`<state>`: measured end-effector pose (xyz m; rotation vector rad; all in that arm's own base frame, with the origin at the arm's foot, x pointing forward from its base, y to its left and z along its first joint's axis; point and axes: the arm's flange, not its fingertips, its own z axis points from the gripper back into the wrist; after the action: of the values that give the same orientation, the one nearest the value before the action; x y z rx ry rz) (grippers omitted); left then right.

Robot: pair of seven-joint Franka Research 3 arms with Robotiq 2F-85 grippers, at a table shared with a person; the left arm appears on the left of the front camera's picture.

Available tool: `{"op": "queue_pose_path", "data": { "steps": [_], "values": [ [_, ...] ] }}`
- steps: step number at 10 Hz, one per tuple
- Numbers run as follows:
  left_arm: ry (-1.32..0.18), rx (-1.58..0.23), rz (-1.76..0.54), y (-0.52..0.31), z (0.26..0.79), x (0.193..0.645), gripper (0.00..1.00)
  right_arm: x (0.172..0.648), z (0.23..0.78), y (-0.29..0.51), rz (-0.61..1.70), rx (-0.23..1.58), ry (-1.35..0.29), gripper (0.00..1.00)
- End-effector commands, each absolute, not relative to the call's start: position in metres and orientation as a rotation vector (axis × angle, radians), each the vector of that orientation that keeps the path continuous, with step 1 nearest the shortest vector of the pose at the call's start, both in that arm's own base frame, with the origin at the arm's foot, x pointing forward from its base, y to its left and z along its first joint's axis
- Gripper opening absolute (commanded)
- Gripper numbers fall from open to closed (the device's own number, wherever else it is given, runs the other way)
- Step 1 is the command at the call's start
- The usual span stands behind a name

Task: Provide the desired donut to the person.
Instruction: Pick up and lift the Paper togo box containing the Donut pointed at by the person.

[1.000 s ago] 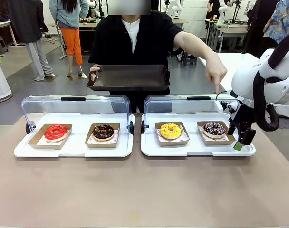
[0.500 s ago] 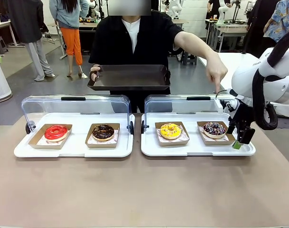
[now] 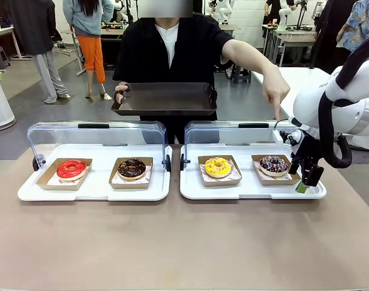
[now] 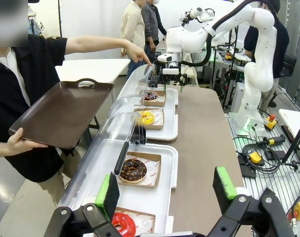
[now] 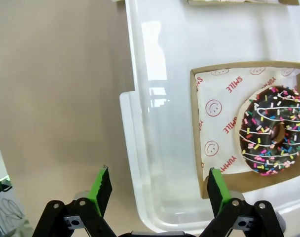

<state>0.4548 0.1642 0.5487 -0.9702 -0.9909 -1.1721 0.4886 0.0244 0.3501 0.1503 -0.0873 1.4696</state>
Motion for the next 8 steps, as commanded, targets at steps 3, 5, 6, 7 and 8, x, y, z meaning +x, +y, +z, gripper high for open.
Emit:
{"op": "queue_pose_path", "data": {
  "steps": [3, 5, 6, 7, 8],
  "values": [
    [-0.998, -0.980, -1.173, 0.166, 0.550, 0.454, 1.00, 0.512, 0.332, 0.022, 1.440, 0.145, -0.097, 1.00],
    [-0.998, -0.980, -1.173, 0.166, 0.550, 0.454, 1.00, 0.515, 0.330, 0.022, 1.434, 0.131, -0.104, 1.00],
    [-0.998, -0.980, -1.173, 0.166, 0.550, 0.454, 1.00, 0.516, 0.330, 0.021, 1.431, 0.129, -0.108, 1.00],
    [-0.998, -0.980, -1.173, 0.166, 0.550, 0.454, 1.00, 0.516, 0.329, 0.020, 1.437, 0.131, -0.110, 0.98],
    [-0.998, -0.980, -1.173, 0.166, 0.550, 0.454, 1.00, 0.516, 0.329, 0.019, 1.438, 0.128, -0.123, 0.41]
  ]
}}
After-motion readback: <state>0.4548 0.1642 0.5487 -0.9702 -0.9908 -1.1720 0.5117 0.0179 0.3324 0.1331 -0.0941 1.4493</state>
